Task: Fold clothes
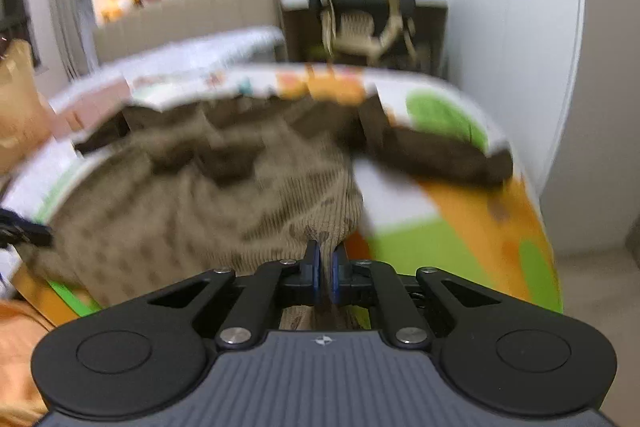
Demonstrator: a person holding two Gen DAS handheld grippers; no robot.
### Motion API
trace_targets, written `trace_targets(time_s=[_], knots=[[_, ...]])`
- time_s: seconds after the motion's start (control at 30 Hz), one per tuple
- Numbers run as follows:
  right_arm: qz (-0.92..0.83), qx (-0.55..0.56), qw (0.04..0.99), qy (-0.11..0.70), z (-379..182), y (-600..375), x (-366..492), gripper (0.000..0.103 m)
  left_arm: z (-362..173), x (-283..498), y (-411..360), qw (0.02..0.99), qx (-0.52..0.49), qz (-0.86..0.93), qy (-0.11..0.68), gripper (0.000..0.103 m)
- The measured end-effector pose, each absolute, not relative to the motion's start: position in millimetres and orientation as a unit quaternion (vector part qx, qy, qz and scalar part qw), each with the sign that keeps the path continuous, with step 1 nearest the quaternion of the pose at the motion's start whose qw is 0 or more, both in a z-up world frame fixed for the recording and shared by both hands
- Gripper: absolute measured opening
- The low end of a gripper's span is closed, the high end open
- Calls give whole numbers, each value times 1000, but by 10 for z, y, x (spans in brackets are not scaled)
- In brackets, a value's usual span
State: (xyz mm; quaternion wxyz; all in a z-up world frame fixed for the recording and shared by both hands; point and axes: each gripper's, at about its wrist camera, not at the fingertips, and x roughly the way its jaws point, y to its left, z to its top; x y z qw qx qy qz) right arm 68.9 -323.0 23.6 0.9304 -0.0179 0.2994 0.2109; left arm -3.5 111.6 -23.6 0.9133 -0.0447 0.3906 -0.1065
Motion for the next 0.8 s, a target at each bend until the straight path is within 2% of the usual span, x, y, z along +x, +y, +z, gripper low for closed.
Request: trace_targets(time_s=[0.03,0.13,0.27,0.33,0.4,0.57,0.63,0.8], knots=[[215,-15,935,283,340,-3236,668,5,-225,-25,1109,914,-41,-104,390,25],[225,10,941,251,618,-3313,660,4,-125,-13,1161,922,-33,-88,375,25],[201,18,945,258,632,-3452,707,3,3,-42,1259,931,-37,-72,357,29],[170,19,942,289,451,-3551,758,3,-8,-59,1283,929,-42,-75,359,44],[140,22,937,318,258,-3643,790,3,-52,-69,1289,927,-47,-77,365,53],[136,21,937,322,172,-3646,891,3,-43,-3,1310,926,-58,-74,366,58],[151,15,938,312,208,-3583,942,3,22,67,1303,928,-60,-78,358,69],[188,-15,935,299,268,-3224,1291,7,162,455,1195,933,-64,-100,341,76]])
